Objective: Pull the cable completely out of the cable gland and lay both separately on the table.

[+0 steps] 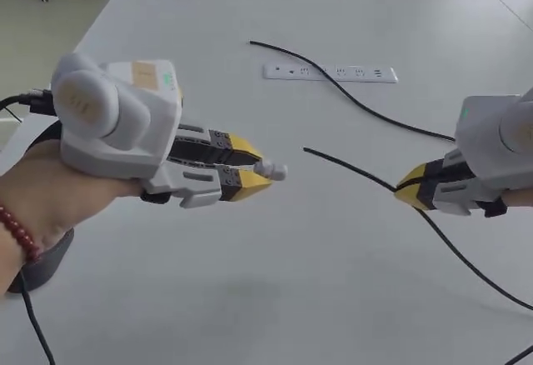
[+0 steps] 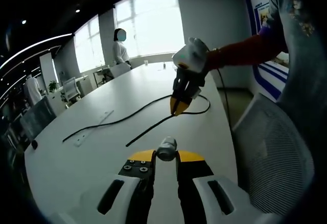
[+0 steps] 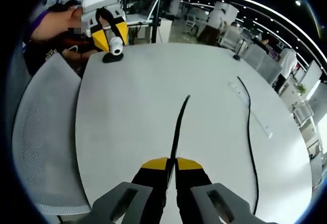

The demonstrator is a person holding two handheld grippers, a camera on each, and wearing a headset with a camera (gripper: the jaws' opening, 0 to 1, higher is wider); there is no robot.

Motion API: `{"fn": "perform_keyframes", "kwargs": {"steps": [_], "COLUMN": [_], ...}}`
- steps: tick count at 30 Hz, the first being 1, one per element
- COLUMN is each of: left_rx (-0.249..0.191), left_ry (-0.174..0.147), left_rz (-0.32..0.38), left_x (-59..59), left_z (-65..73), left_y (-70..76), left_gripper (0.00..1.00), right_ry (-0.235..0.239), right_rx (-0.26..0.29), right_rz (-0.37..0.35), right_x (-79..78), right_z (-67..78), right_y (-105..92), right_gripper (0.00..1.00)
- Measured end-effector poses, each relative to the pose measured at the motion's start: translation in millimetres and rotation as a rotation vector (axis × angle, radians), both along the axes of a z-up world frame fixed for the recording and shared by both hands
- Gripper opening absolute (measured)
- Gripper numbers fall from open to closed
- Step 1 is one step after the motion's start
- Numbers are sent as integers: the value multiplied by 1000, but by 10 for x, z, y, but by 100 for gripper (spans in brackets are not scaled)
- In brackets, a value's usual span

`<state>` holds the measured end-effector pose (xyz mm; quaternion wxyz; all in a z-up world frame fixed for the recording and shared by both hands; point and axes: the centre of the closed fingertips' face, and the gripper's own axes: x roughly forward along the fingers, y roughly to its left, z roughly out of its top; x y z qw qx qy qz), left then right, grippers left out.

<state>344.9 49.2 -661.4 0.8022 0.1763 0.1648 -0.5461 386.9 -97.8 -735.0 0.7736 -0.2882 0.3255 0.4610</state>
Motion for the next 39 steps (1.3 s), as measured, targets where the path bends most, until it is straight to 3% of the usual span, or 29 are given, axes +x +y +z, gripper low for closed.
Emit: {"fn": "perform_keyframes", "kwargs": {"steps": [4,12,19,20,21,33,39], "left_rx": [-8,-26,-36,-36,-38,-53,-52], "left_ry": [0,12,14,14,15,31,30], "left_rz": [-5,-16,-22,-23,-23,-4,-1], "left_x": [12,-27,-57,-63,-65,-55,-67], "left_z": [-17,-84,-103,-111,-116,-196,-203], "left_y": [-81,-206,-233,-233,-232,-156,-142], "left_gripper": [16,17,17,17,17,16,16], "right_ry": [-5,4,32,53,42,101,113], "right_rx": [16,7,-25,-27,-33,-84,-96], "right_rz": [-57,-92,-107,-113,-111,-103,-90], "right_x": [163,433,667,675,725,865,844], "right_z": [-16,-139,-384,-419,-447,-777,-836], "right_y": [-10,72,145,150,166,235,246], "right_gripper": [0,0,0,0,0,0,0]}}
